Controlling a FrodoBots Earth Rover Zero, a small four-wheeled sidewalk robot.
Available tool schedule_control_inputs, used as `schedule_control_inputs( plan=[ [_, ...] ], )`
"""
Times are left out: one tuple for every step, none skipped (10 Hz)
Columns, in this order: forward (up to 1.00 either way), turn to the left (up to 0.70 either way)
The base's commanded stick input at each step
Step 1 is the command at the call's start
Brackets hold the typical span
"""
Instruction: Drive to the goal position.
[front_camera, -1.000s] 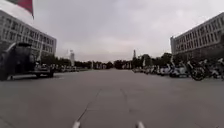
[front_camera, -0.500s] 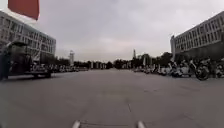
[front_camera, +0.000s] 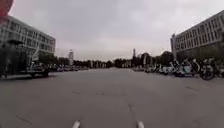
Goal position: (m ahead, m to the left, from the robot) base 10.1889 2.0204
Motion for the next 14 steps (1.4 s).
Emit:
schedule_control_inputs(
  plan=[
    [0.6, 0.0],
    [0.6, 0.0],
    [0.6, 0.0],
    [0.6, 0.0],
    [0.6, 0.0],
    [0.6, 0.0],
    [0.6, 0.0],
    [0.6, 0.0],
    [0.6, 0.0],
    [0.6, 0.0],
    [0.6, 0.0],
    [0.6, 0.0],
    [0.6, 0.0],
    [0.6, 0.0]
  ],
)
